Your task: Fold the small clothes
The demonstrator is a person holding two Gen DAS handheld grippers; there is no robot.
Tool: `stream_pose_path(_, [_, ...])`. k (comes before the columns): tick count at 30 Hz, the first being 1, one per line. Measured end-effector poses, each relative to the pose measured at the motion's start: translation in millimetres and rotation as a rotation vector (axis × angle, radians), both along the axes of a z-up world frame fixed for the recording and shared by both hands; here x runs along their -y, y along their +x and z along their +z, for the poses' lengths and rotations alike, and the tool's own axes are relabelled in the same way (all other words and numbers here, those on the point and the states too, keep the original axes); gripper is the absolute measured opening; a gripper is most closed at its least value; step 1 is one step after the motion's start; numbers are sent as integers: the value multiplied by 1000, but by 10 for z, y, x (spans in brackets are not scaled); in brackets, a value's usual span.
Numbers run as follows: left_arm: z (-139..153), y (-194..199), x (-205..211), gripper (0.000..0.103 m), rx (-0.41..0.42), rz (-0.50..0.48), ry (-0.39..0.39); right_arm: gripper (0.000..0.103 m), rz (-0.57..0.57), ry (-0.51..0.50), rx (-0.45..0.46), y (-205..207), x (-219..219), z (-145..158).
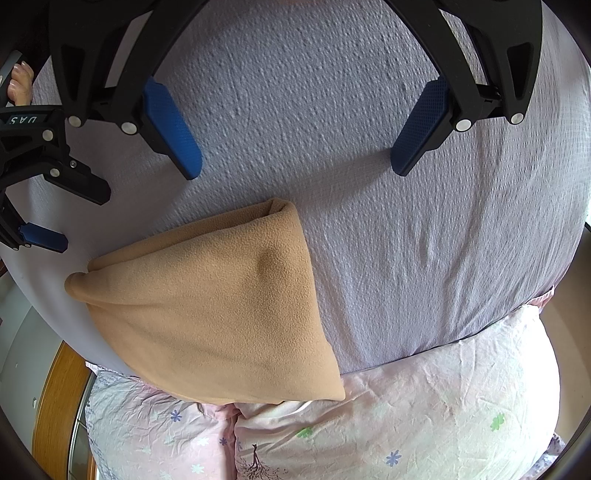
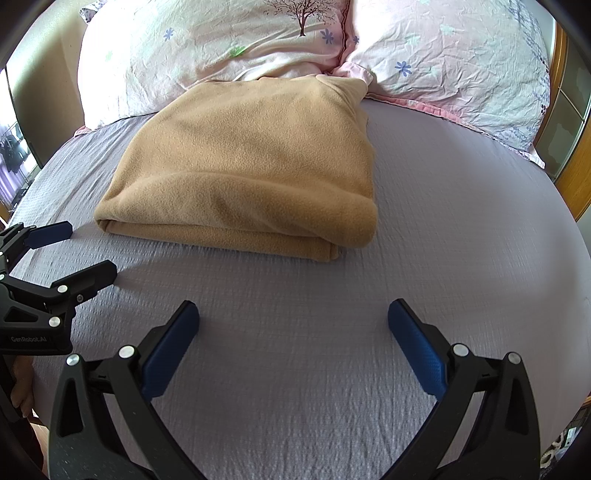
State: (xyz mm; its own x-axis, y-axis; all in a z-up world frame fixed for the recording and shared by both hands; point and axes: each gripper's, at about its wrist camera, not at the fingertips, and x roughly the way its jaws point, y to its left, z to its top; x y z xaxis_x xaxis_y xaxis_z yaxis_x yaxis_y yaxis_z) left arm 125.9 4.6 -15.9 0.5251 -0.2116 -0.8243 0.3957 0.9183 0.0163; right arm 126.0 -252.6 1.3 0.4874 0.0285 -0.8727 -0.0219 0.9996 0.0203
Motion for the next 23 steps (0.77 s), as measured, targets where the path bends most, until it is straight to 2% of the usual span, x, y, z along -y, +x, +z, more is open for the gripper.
stream_pose_path(23, [12, 26, -1, 102, 4, -4, 0, 101, 0, 0, 0, 4, -5, 1])
